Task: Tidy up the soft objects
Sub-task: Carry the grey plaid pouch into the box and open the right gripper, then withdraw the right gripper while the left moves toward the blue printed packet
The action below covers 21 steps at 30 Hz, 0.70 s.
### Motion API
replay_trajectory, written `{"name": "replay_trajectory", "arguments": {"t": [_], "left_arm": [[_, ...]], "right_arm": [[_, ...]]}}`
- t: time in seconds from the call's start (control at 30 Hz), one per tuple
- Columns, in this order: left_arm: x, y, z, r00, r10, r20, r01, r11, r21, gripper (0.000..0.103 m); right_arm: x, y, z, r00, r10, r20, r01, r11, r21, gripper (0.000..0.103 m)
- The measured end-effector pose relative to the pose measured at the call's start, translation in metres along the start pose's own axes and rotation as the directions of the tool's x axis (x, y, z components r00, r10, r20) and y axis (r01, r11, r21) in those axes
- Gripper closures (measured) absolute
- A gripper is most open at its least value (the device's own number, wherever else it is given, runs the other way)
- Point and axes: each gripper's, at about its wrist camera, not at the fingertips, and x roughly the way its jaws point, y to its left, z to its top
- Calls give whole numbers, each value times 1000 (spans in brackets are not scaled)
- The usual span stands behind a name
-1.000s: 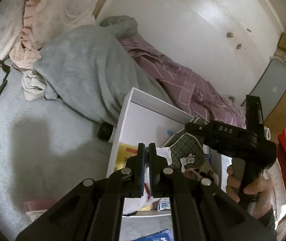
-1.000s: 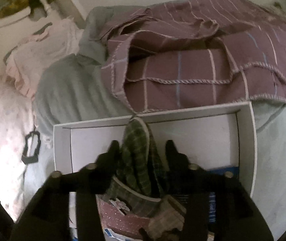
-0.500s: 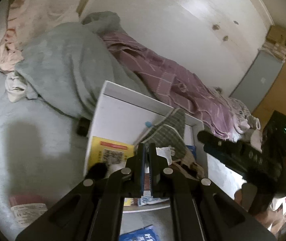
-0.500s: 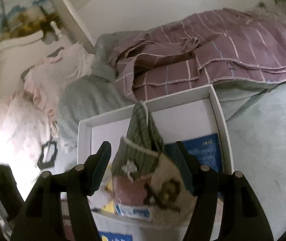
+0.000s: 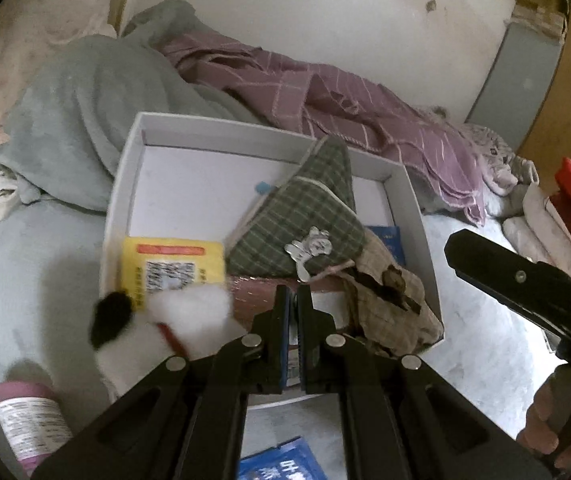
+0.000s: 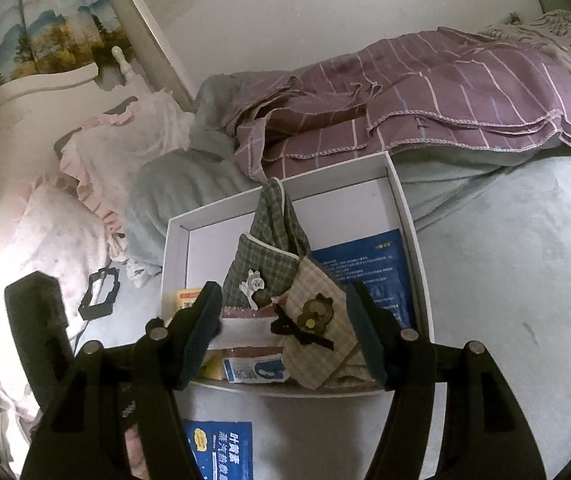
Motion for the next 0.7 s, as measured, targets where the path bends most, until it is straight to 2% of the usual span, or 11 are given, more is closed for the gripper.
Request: {"name": "replay_trajectory", "arguments": {"t": [0.07,0.17,0.2,0.3,0.33,0.37,0.43,0.47,0.7], "left_arm": [[6,-3,-2,999,31,-8,-31,999,8,101],[16,-7,-4,985,172,-17,-170,984,53,101],[17,-7,-5,982,186,-20,-185,981,56,101],[14,-9,-4,984,178,-18,-176,983,53,94],[10,-10,-4,984,175,-5,-175,983,53,82],[4,-11,-3,985,169,14,-170,984,49,66],[-4,-13,-2,988,147,43,-148,988,41,48],[-7,-13,-2,989,140,52,-142,989,37,44],[-23,-13,1,982,190,2,-190,981,31,44]], "right_arm": [[0,-1,0,1000,9,-5,-9,1000,0,37],[-1,-5,0,1000,18,-4,-18,1000,13,37],[-3,-6,1,1000,18,0,-18,1000,14,37],[-5,-4,1,1000,15,0,-15,1000,3,37],[-4,-4,1,1000,13,-4,-13,1000,1,37],[-4,-3,0,1000,10,-10,-10,1000,0,37],[-2,-4,0,999,2,-37,-2,1000,2,37],[-1,-5,-1,999,-4,-50,4,1000,5,37],[4,-2,-5,988,-55,-144,52,998,-21,37]]}}
